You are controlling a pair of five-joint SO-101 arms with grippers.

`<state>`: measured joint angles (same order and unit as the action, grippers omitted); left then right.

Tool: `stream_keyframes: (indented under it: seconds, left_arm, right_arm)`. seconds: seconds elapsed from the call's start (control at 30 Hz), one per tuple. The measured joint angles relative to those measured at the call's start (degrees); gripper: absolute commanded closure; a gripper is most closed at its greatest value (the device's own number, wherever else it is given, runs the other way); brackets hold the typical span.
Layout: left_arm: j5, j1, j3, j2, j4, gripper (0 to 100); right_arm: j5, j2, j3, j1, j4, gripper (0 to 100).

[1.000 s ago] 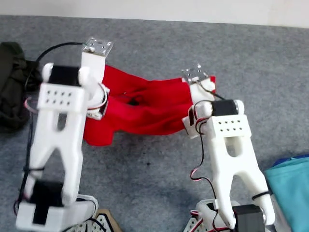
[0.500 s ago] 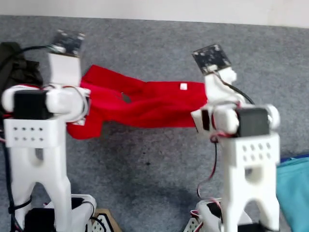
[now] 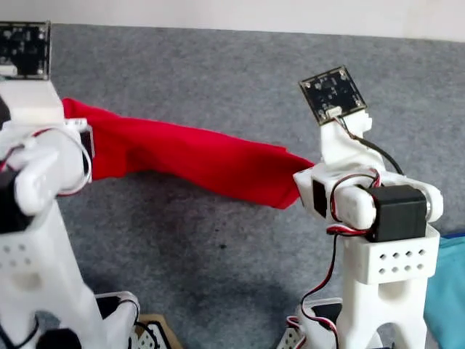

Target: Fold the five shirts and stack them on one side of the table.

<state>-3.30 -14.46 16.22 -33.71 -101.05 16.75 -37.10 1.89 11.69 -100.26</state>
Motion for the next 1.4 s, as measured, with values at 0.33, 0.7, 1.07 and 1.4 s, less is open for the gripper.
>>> stream_keyframes:
  seconds: [0.33,0.7,1.07,1.4]
  left_arm:
    - [-2.0,-0.1,-14.1,-6.6,0.0,91]
    - [-1.9,-0.1,-19.1,7.5,0.0,99]
    - [-1.8,-1.7,-10.1,31.1,0.3,99]
    - [-1.8,-2.8,-6.9,40.6,0.5,99]
  right_arm:
    - [0.0,0.4,2.8,0.0,0.9,99.1]
    - [0.0,21.6,2.8,0.0,11.8,99.1]
    - [0.0,39.5,2.8,0.0,29.4,99.1]
    - [0.0,43.6,2.7,1.0,33.1,99.1]
